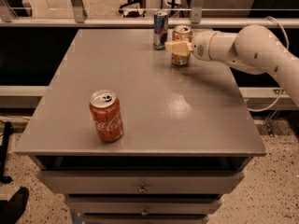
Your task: Move orange can near redbull can
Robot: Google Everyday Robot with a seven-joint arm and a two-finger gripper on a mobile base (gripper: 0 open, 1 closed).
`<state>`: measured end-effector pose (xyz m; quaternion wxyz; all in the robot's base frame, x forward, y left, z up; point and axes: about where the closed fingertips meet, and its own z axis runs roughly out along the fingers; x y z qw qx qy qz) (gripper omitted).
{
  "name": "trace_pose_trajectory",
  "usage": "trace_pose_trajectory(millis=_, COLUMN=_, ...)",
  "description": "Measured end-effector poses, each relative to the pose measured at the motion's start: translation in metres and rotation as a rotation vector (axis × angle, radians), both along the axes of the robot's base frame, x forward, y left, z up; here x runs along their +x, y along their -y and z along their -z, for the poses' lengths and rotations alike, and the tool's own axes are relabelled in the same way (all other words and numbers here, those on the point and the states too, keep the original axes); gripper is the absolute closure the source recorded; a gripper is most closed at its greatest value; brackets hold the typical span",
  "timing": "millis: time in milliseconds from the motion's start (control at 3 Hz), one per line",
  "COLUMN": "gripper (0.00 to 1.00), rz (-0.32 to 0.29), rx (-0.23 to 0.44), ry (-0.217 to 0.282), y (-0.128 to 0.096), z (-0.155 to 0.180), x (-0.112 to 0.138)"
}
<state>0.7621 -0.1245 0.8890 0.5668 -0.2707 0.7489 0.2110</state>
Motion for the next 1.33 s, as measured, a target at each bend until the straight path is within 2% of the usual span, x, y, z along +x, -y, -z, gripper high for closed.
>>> trace_pose_trajectory(millis=333, gripper=1.00, rz=0.023, rx=0.008, ry=0.045, y=0.016, z=-0.010, x=0.028)
trace_pose_trajectory(millis=667, gripper=1.00, rz=0.025, rx=0.020, ry=0.084, y=0.024, z=-0.023, x=0.046)
trace_pose_trajectory(millis=1333, gripper=1.00, rz=-0.054, rx=0.061, ry=0.092, y=-0.008, z=-0.022, x=0.061)
